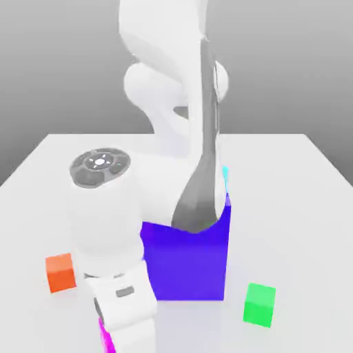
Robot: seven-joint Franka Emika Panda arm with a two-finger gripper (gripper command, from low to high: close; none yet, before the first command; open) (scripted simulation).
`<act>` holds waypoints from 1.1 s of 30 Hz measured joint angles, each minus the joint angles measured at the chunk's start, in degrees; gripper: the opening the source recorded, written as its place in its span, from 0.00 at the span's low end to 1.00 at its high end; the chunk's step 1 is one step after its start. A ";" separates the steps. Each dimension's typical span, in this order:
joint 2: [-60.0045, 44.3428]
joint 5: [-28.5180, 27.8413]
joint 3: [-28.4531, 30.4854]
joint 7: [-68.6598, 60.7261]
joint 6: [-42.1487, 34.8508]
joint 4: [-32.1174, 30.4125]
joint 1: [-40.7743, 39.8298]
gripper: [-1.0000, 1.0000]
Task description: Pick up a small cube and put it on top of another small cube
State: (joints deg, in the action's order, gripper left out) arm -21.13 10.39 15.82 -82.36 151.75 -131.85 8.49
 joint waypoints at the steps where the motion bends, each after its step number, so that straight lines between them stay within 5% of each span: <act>1: 0.28 -0.36 0.60 2.52 0.01 -0.31 1.03 0.00; 29: 10.05 -13.63 15.86 78.00 1.70 -9.59 30.83 0.00; 33: 12.30 -14.87 14.72 78.20 1.34 -11.72 32.68 0.00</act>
State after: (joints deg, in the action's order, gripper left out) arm -8.83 -4.48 30.54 -4.16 153.10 -143.57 41.17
